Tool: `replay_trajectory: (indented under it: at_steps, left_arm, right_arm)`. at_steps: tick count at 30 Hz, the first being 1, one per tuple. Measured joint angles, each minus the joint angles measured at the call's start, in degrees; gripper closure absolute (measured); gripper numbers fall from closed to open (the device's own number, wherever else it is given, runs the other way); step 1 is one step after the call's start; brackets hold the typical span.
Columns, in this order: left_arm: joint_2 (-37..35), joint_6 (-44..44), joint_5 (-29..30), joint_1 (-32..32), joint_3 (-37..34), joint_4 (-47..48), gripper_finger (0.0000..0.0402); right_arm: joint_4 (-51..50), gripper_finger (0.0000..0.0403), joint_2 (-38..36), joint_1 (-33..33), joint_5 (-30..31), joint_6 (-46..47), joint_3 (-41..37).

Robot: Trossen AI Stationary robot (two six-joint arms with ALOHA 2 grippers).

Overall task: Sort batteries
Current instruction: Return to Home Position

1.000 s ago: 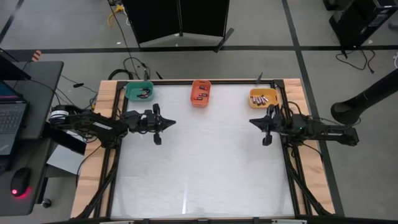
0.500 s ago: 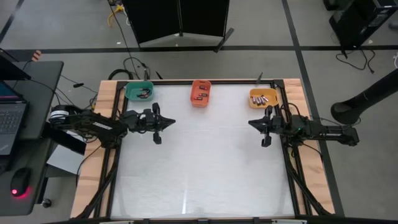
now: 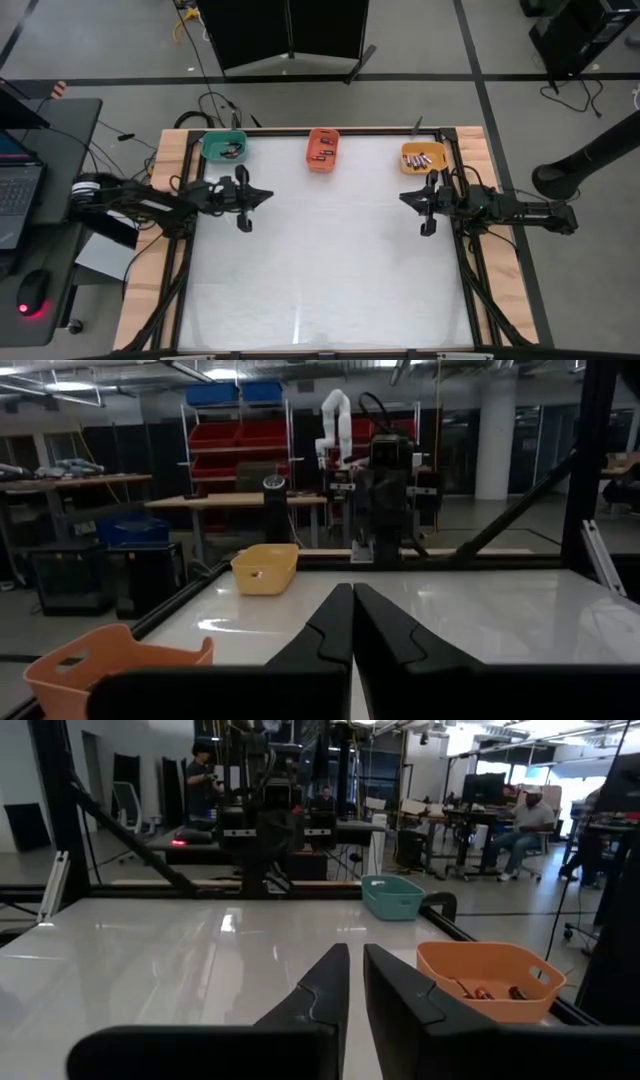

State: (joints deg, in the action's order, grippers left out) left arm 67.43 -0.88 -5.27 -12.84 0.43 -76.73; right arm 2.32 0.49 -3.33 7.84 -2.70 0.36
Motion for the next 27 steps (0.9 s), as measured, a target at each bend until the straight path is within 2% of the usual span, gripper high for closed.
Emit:
replay_trajectory:
  at_steps: [6, 13, 19, 27]
  left_arm:
    - [-6.2, -1.3, 0.1, 0.0, 0.0, 4.6, 0.0387]
    - [-17.3, -3.4, 3.2, 0.0, 0.0, 18.6, 0.0387]
    - [-29.6, -4.0, 3.3, -0.9, 0.0, 30.9, 0.0387]
    - [-50.3, -4.0, 0.9, -3.1, 0.0, 51.8, 0.0387]
  right_arm:
    - [0.2, 0.0356, 0.0, 0.0, 0.0, 0.0, 0.0]
    - [0.2, 0.0354, 0.0, 0.0, 0.0, 0.0, 0.0]
    - [0.3, 0.0357, 0.0, 0.0, 0.0, 0.0, 0.0]
    - [0.2, 0.0353, 0.0, 0.0, 0.0, 0.0, 0.0]
